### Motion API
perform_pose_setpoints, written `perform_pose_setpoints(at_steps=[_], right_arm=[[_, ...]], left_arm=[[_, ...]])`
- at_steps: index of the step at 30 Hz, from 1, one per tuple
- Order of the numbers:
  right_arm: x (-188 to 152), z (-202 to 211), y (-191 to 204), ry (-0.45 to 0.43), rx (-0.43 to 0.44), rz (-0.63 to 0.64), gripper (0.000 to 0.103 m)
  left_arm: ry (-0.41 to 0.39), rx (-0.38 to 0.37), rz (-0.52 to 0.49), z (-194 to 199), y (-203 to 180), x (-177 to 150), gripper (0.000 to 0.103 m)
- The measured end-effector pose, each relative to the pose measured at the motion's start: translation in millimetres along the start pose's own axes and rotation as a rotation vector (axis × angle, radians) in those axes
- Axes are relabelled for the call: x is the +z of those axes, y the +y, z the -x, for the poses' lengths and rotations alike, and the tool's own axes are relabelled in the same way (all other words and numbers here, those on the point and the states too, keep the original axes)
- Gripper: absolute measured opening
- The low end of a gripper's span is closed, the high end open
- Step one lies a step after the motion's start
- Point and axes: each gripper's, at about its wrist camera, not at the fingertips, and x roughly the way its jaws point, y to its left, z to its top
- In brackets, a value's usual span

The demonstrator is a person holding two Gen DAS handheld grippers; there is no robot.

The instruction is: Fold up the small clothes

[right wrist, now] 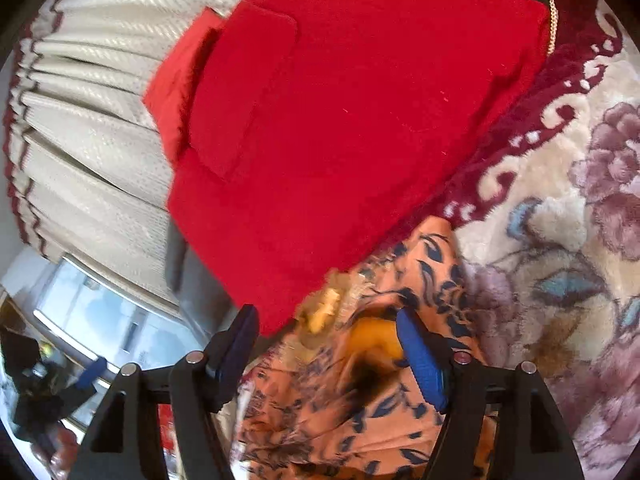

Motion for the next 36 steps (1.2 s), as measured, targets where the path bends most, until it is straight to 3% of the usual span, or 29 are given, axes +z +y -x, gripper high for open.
perform_pose_setpoints(at_steps=[5, 10, 12, 13, 16, 20, 22, 24, 26, 29, 33, 36], right_arm=[[-3, -23, -10, 0.091, -0.036, -0.031, 0.075], [-19, -58, -6, 0.206, -0.137, -0.003, 0.072], [-26, -69, 7, 0.214, -0.188, 0.09, 0.054], [-30, -75, 15, 0.223, -0.237, 0.16, 0.024], [-36, -78, 35, 0.183, -0.304, 0.282, 0.007], [-26, -54, 55, 0.012, -0.3, 0.378, 0.005], [-18, -49, 49, -0.039, -0.32, 0.362, 0.005], [-11, -59, 35, -0.016, -0.405, 0.353, 0.005], [-6, -70, 13, 0.043, -0.505, 0.306, 0.008], [8, -58, -7, 0.097, -0.44, 0.109, 0.009], [12, -17, 18, -0.065, -0.368, 0.186, 0.01], [6, -17, 33, -0.001, -0.243, 0.238, 0.01]], left_arm=[[0.035, 0.235, 0.163, -49, 84, -45, 0.074], [0.029, 0.357, 0.22, -74, 131, -82, 0.074], [0.026, 0.389, 0.223, -83, 139, -89, 0.074], [0.019, 0.408, 0.233, -87, 143, -93, 0.074], [-0.024, 0.433, 0.254, -91, 148, -100, 0.074], [-0.036, 0.477, 0.198, -110, 149, -108, 0.074], [0.009, 0.505, 0.175, -124, 148, -116, 0.074], [0.068, 0.503, 0.159, -134, 148, -123, 0.075], [0.076, 0.525, 0.096, -135, 143, -126, 0.075], [0.066, 0.521, 0.099, -125, 147, -125, 0.075], [-0.019, 0.504, 0.188, -103, 159, -120, 0.075], [-0.046, 0.485, 0.177, -102, 159, -116, 0.075]])
